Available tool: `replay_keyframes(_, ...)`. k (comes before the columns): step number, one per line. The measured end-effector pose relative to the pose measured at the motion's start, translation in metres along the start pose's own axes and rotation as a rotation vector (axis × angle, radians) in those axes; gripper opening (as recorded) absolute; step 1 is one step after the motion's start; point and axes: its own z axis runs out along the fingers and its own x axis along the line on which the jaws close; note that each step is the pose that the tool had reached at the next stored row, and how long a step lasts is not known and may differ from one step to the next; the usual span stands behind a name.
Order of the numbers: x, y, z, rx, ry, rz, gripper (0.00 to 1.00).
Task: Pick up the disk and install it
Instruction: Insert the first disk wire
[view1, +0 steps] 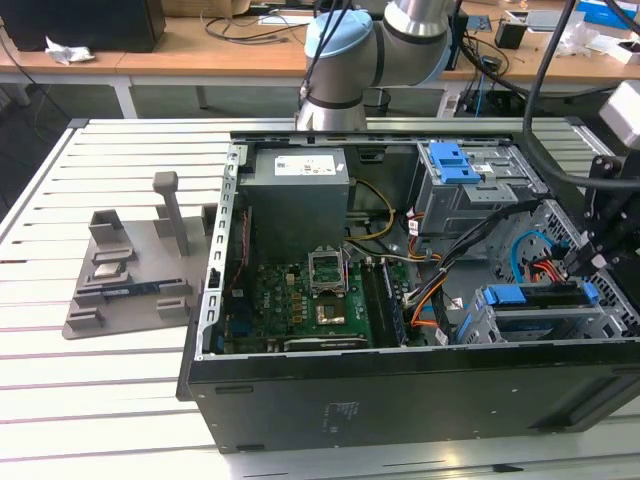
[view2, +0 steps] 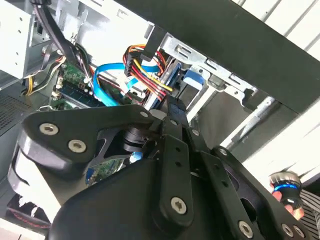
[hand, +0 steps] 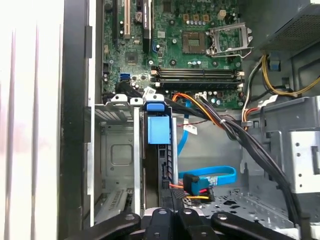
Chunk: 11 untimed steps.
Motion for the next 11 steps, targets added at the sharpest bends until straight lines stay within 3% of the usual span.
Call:
replay_keyframes(3, -0.0012, 0.002, -0.0177, 0.0, 0.0002, 0.0, 0.11)
replay_keyframes(11, -0.0015, 0.0025, -0.0216, 0.0, -0.0001, 0.0, 0.11)
